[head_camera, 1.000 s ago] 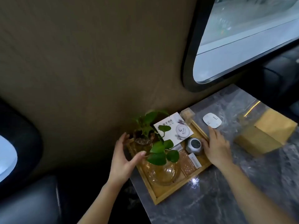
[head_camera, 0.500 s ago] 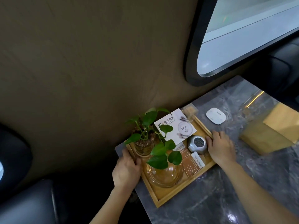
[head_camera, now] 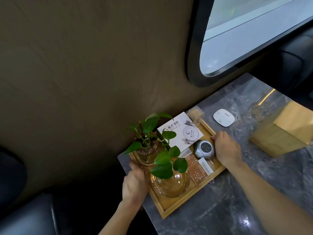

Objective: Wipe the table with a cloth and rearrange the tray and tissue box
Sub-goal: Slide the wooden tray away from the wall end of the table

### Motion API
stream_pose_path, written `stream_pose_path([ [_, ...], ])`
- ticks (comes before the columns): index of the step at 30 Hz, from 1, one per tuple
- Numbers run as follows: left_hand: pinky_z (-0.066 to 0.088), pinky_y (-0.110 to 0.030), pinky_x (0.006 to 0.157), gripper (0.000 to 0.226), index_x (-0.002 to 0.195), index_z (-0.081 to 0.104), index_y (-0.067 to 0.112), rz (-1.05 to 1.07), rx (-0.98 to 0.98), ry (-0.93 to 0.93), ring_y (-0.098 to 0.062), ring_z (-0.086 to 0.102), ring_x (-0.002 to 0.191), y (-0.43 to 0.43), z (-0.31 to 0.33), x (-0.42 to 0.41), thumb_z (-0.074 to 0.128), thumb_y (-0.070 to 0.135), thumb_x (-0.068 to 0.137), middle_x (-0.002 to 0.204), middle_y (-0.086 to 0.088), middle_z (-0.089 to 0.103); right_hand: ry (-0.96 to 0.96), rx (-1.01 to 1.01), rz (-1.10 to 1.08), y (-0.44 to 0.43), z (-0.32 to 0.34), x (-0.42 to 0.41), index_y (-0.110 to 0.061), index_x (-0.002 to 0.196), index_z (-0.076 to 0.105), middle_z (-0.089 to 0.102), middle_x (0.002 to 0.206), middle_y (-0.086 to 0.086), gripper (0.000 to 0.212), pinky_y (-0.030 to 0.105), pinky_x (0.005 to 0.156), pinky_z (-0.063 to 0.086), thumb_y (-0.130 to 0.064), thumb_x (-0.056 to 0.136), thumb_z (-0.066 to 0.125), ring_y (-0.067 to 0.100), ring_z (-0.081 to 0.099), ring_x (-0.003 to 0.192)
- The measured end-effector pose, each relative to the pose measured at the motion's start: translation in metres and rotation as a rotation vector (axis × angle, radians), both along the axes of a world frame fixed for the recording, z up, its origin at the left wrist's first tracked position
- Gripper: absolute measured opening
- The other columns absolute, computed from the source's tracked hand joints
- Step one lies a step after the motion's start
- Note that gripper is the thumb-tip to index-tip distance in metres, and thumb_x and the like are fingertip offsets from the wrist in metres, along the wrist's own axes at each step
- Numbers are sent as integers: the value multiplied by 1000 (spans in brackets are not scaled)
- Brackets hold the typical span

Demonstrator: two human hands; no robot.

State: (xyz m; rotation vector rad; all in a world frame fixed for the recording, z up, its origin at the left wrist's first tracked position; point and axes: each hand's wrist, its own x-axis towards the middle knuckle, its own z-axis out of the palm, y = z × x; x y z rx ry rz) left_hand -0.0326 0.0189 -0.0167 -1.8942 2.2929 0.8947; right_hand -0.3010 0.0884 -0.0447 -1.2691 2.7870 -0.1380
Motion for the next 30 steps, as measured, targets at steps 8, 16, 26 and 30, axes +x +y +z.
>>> stream_pose_path([
  [8, 48, -41, 77, 26, 111, 35, 3, -101, 15, 1, -41, 63, 96, 12, 8, 2, 35, 24, 97, 105, -19, 65, -53, 26, -69, 45, 10, 5, -6, 93, 48, 60, 99, 15, 28, 36, 62, 38, -29, 97, 32, 31, 59, 89],
  [16, 47, -40, 75, 31, 115, 34, 1, -268, -19, 77, -41, 63, 91, 50, 10, -12, 43, 23, 94, 101, -18, 67, -33, -78, -196, 125, 25, 4, 0, 85, 51, 60, 89, 20, 27, 42, 59, 43, -24, 95, 42, 38, 59, 83],
  [26, 45, -43, 76, 22, 110, 37, 1, -425, 42, 95, -46, 59, 97, 97, 7, -56, 37, 16, 95, 106, -24, 62, -14, -14, -398, 216, 27, -14, -1, 90, 49, 60, 96, 20, 32, 43, 68, 45, -28, 96, 35, 36, 58, 86],
  [30, 46, -43, 78, 27, 116, 37, -1, -523, 22, 98, -43, 60, 99, 114, 1, -75, 37, 18, 95, 108, -22, 62, -103, -79, -524, 246, 27, -23, -11, 79, 44, 61, 97, 20, 24, 41, 71, 43, -29, 95, 38, 38, 57, 89],
])
